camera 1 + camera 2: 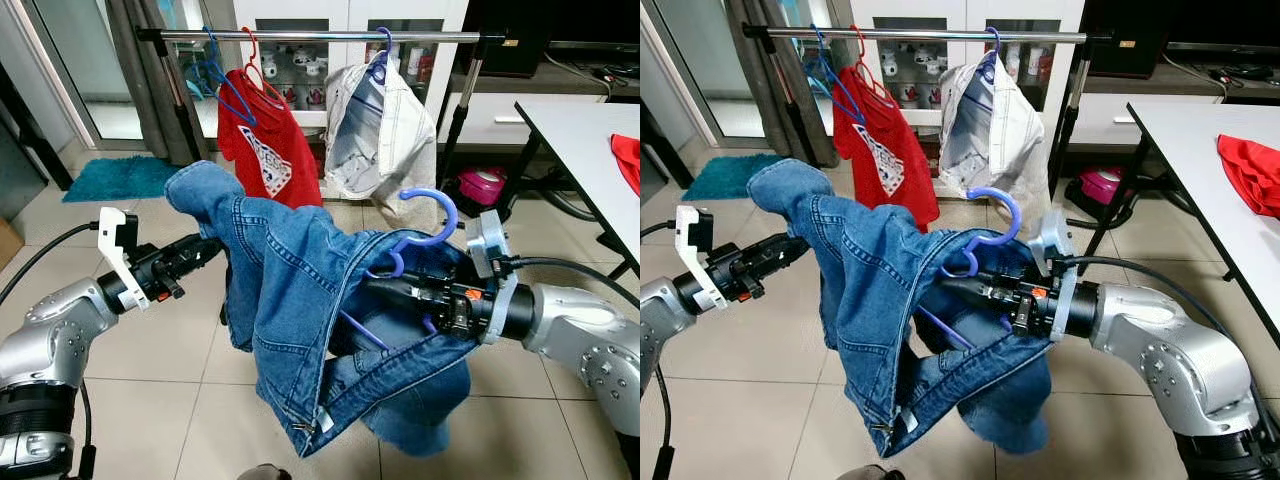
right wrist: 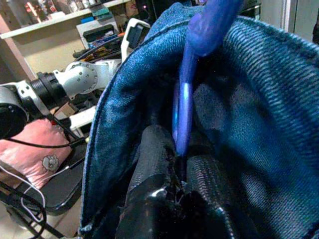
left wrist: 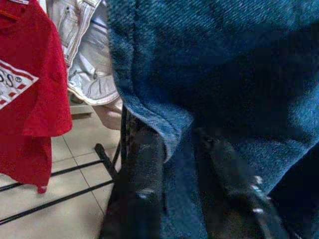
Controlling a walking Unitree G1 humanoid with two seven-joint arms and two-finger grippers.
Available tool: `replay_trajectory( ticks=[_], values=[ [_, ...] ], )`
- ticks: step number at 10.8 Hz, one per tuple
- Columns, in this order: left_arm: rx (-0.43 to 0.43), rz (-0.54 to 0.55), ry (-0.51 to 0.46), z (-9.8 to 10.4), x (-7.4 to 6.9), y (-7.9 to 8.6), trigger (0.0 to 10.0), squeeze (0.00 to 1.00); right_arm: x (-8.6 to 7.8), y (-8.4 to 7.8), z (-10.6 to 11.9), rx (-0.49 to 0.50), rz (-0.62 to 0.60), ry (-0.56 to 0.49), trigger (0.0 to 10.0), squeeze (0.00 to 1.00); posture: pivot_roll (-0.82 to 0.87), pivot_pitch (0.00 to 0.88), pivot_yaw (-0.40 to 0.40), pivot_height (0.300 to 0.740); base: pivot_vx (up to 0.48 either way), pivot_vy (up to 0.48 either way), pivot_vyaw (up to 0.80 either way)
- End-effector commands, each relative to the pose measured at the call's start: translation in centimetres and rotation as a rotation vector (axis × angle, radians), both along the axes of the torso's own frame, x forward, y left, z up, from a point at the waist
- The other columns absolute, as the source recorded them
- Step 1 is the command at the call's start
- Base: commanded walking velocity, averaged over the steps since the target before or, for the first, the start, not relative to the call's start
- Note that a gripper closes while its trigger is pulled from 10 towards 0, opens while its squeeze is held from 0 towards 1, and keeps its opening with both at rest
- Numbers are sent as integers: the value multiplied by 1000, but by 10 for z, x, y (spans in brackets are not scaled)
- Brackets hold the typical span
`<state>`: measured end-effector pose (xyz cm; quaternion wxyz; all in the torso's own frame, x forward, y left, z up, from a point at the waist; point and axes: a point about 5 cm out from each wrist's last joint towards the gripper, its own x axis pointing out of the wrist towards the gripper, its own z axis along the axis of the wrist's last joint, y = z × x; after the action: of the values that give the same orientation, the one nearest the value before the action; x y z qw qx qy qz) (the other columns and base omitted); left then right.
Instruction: Hang hanger
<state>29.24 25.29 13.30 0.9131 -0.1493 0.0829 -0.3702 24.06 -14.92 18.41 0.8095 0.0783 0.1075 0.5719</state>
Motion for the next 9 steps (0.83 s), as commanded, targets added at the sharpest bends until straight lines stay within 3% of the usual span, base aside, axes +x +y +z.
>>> replay_trajectory(
  ticks=[1,6,8,9],
  values=[
    [-15,-4,-27,6,3,0,0,0,-2,-1,8,16,-1,-29,10000,0,-141,0,73,740,0,0,0],
    [-107,80,-71,7,8,1,0,0,-5,-1,7,23,-17,-26,10000,0,-149,0,77,740,0,0,0],
    [-145,255,-124,11,14,14,0,0,-4,-2,7,20,-27,-25,10000,0,-148,0,73,740,0,0,0],
    [-135,417,-128,8,16,31,0,0,-3,-2,7,19,-35,-24,10000,0,-146,0,71,740,0,0,0]
  ],
)
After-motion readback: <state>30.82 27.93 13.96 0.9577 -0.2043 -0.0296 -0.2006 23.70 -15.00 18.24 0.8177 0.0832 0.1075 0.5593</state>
